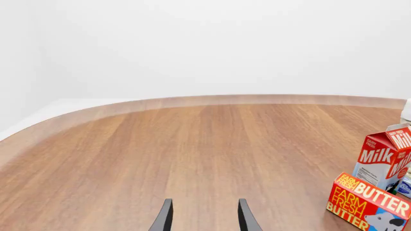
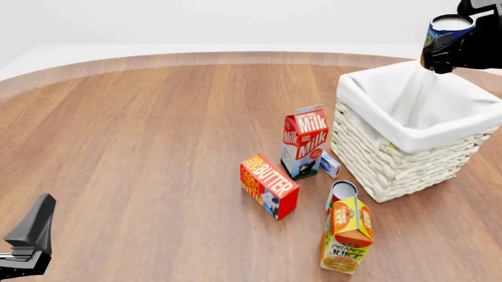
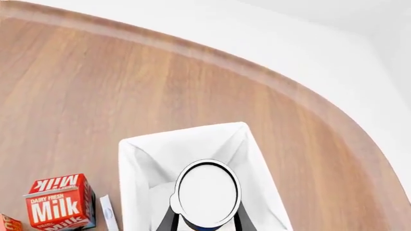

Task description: Pick up the alphabet soup, and put it in the basket.

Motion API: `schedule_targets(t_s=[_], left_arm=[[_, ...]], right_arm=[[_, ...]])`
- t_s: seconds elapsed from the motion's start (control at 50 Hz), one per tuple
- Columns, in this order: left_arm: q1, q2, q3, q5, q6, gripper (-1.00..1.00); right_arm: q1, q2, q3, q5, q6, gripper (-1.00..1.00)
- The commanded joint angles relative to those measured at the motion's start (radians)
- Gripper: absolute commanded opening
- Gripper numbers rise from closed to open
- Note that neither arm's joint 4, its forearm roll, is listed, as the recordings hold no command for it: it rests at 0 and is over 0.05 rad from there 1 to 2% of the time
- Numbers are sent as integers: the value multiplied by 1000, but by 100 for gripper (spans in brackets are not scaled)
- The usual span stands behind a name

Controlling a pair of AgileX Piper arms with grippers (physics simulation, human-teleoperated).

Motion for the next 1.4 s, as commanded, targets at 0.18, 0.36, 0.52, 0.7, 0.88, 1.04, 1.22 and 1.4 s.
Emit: schedule_targets(t_s=[0.18, 0.36, 0.52, 0.7, 0.88, 1.04, 1.22, 1.4], left_arm=[[0, 0, 0, 0, 0, 100], [0, 0, 0, 0, 0, 100], [0, 0, 0, 0, 0, 100], [0, 0, 0, 0, 0, 100], [0, 0, 0, 0, 0, 100], [0, 0, 0, 0, 0, 100], [0, 0, 0, 0, 0, 100], [0, 0, 0, 0, 0, 100]], right_arm=[[-7, 73, -56, 51, -27, -100], [-9, 94, -71, 76, -41, -100], [-9, 118, -92, 92, -49, -100], [0, 156, -109, 98, -65, -100], [-5, 177, -92, 86, -65, -100], [-10, 205, -92, 83, -76, -100], [-4, 225, -99, 92, -84, -100], [-3, 236, -87, 94, -91, -100]])
